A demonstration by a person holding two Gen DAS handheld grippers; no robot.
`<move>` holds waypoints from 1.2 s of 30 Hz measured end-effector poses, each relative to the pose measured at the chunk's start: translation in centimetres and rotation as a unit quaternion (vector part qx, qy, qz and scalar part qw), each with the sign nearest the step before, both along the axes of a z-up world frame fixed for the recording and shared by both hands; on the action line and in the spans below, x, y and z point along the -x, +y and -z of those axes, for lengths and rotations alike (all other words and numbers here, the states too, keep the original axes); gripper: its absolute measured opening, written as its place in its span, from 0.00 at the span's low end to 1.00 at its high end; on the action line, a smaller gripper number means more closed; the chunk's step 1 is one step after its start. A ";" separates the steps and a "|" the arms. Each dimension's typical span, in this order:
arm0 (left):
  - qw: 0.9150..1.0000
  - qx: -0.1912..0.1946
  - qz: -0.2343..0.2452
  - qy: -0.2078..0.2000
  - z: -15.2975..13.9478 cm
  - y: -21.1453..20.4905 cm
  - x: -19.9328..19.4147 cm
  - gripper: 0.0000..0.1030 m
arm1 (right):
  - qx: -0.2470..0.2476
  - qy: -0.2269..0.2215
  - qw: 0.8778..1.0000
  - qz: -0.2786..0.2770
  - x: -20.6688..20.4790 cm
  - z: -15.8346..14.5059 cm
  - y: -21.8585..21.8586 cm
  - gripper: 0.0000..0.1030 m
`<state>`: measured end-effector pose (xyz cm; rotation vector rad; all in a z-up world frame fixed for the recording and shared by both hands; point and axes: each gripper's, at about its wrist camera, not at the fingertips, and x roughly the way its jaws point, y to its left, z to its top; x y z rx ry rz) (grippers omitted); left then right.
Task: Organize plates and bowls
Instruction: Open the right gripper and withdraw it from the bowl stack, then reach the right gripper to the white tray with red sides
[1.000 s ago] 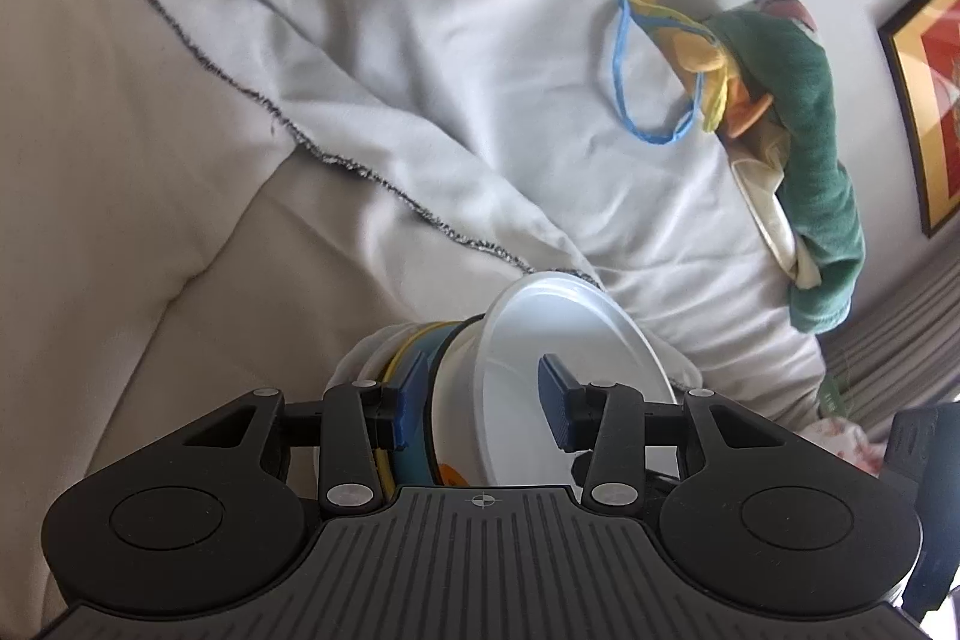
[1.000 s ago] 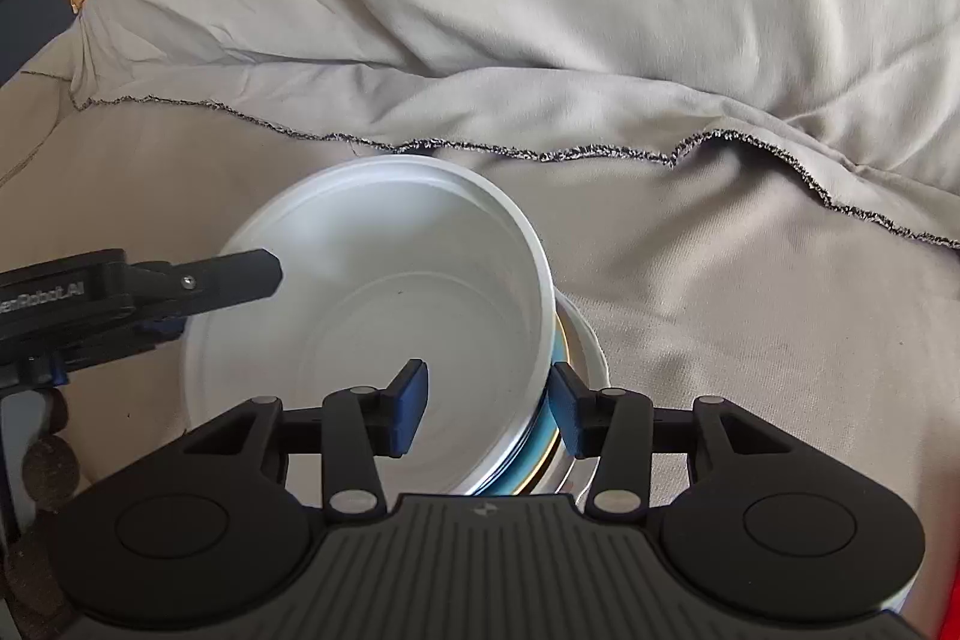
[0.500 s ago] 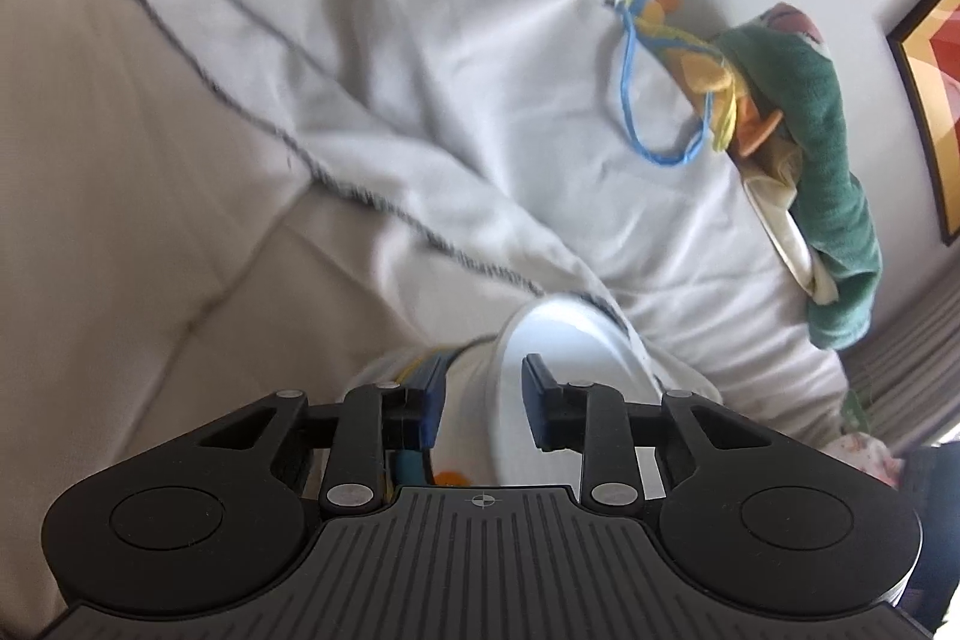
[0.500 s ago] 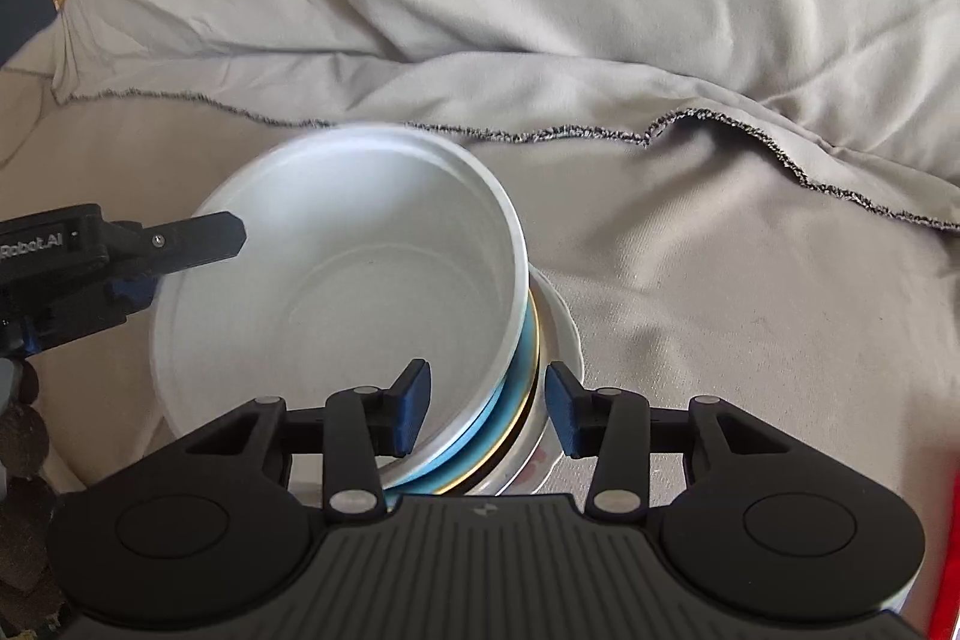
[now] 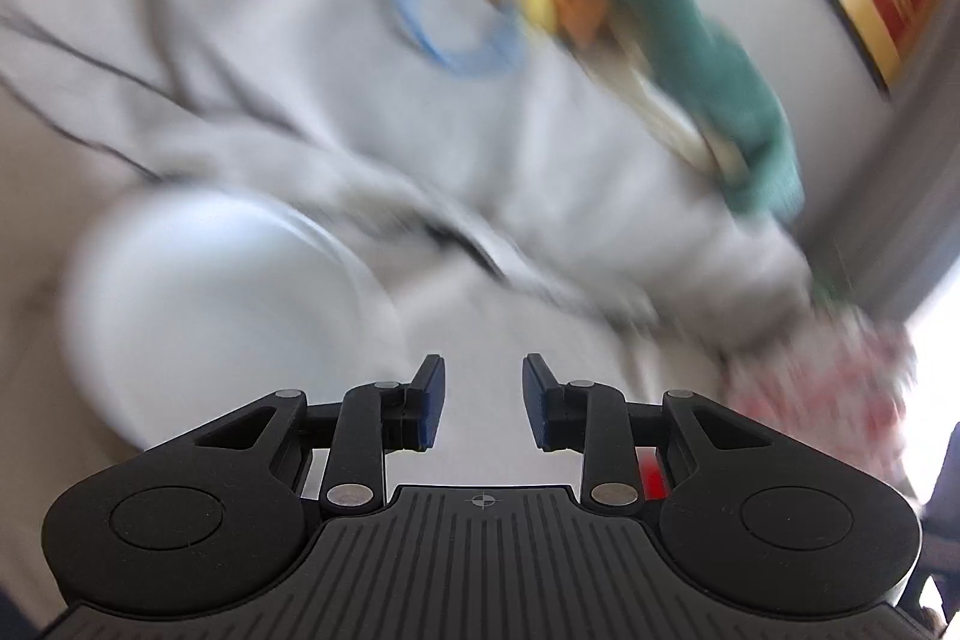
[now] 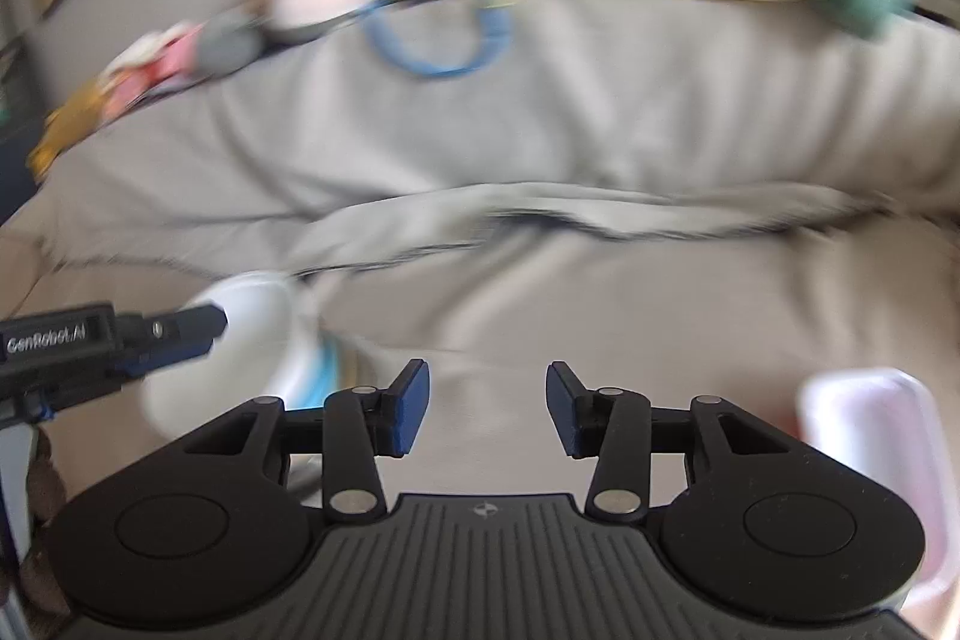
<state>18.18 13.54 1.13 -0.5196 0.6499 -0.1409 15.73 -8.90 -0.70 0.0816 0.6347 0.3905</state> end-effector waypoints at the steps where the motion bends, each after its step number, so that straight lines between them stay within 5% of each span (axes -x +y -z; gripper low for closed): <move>1: 0.999 -0.001 0.029 0.020 0.4 -2.3 -1.1 0.31 | -0.001 0.004 1.000 0.019 0.1 0.3 -2.2 0.48; 8: 0.973 0.009 0.189 0.131 5.4 -17.1 -6.0 0.31 | 0.028 0.034 0.990 0.132 -0.6 3.9 -14.2 0.49; 12: 0.969 -0.036 0.196 0.143 6.7 -22.2 -7.7 0.31 | 0.020 0.045 0.979 0.200 -1.5 5.4 -20.1 0.50; 19: 0.964 -0.044 0.189 0.180 9.5 -25.7 -11.3 0.31 | -0.040 0.097 0.961 0.254 -4.0 8.7 -26.0 0.50; 23: 0.958 -0.050 0.196 0.202 11.5 -25.8 -12.1 0.24 | -0.077 0.139 0.957 0.242 -5.5 10.4 -26.2 0.49; 25: 0.957 -0.026 0.204 0.203 11.7 -24.9 -11.6 0.25 | -0.092 0.157 0.959 0.216 -5.6 10.8 -25.6 0.39; 36: 0.978 -0.089 0.104 0.159 7.3 -13.1 -3.1 0.24 | -0.091 0.150 0.984 0.043 -3.9 7.1 -13.8 0.41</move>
